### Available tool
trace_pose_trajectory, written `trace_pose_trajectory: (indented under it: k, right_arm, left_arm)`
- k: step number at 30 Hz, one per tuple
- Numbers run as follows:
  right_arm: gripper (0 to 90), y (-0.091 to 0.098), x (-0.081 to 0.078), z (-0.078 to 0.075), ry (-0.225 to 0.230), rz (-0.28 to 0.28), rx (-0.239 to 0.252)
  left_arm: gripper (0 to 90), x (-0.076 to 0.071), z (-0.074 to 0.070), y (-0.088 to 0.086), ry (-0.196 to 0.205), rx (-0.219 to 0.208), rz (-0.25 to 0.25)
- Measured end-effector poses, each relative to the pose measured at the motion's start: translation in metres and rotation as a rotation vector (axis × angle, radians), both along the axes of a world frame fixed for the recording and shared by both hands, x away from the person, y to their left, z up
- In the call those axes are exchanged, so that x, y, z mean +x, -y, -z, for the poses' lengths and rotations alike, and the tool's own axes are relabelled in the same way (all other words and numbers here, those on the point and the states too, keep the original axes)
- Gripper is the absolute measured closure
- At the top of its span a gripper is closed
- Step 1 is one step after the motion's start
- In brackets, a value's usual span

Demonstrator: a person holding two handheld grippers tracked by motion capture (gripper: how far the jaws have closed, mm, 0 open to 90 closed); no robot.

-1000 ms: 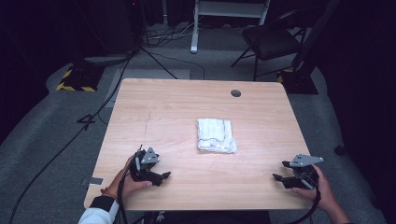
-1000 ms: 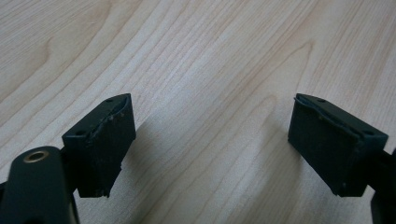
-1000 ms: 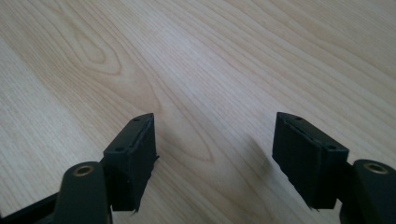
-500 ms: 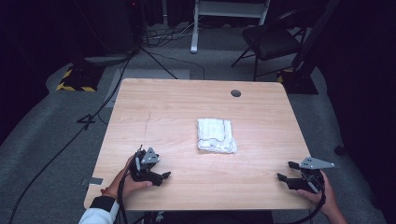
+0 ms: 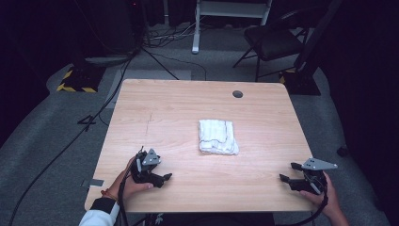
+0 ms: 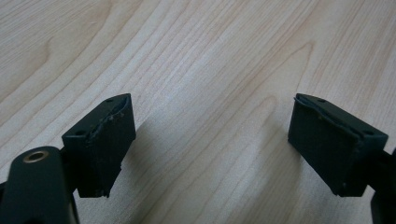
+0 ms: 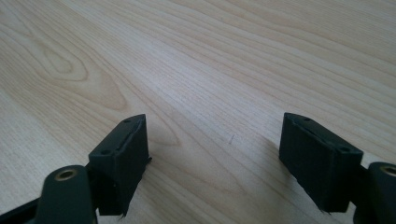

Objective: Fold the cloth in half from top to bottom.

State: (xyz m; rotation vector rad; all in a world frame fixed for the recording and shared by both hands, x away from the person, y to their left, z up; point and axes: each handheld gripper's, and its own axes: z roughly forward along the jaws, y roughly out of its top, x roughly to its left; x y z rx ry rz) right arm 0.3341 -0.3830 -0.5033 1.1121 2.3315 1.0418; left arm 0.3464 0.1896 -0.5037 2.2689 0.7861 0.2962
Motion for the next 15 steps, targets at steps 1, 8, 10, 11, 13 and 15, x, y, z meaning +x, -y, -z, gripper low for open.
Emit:
trace_pose_trajectory:
  k: [1, 8, 10, 11, 13, 15]
  right_arm:
    - [24.4, 0.0, 0.0, 0.0, 0.0, 0.0, 0.0]
    - [24.4, 0.0002, 0.0001, 0.0, 0.0, -0.001, -0.001]
    - [24.5, 0.0002, 0.0001, 0.0, 0.0, -0.001, -0.001]
    - [24.5, 0.0002, 0.0001, 0.0, 0.0, -0.001, -0.001]
    - [24.5, 0.0002, 0.0001, 0.0, 0.0, 0.0, -0.001]
    - [24.4, 0.0002, 0.0001, 0.0, 0.0, 0.0, -0.001]
  left_arm:
    - [15.1, 0.0001, 0.0, 0.0001, -0.001, -0.001, 0.0]
    - [15.0, 0.0011, 0.0, 0.0006, -0.002, 0.0, 0.003]
    - [15.0, 0.0013, 0.0, 0.0006, -0.003, 0.0, 0.004]
    - [15.0, 0.0015, 0.0, 0.0006, -0.002, 0.0, 0.005]
    - [15.0, 0.0015, 0.0, 0.0006, -0.003, -0.001, 0.005]
    - [15.0, 0.0015, 0.0, 0.0007, -0.002, 0.0, 0.005]
